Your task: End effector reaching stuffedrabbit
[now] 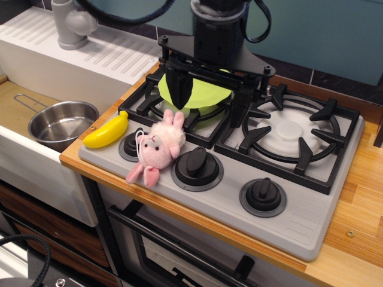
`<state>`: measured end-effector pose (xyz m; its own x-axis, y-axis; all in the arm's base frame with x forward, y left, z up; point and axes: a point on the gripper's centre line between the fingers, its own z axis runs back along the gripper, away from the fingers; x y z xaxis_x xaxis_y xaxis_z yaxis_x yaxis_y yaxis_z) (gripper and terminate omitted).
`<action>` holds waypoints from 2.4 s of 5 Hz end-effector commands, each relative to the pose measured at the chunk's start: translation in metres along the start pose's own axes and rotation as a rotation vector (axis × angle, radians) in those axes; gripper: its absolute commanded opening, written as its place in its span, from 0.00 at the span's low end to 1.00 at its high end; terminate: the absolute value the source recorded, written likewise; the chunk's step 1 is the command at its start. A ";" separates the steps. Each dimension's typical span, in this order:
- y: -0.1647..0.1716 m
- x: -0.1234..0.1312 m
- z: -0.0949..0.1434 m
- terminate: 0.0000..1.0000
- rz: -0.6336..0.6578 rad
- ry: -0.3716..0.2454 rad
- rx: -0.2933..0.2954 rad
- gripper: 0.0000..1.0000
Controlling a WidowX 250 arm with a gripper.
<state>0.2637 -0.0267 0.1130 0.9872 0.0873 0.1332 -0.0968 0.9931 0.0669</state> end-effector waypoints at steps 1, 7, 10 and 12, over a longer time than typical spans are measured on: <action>0.000 0.000 0.000 0.00 0.000 0.000 0.000 1.00; 0.055 -0.007 -0.050 0.00 -0.089 -0.106 -0.038 1.00; 0.058 -0.013 -0.080 0.00 -0.082 -0.143 -0.064 1.00; 0.050 -0.024 -0.105 0.00 -0.056 -0.158 -0.088 1.00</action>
<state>0.2543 0.0304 0.0248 0.9419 0.0309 0.3343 -0.0309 0.9995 -0.0054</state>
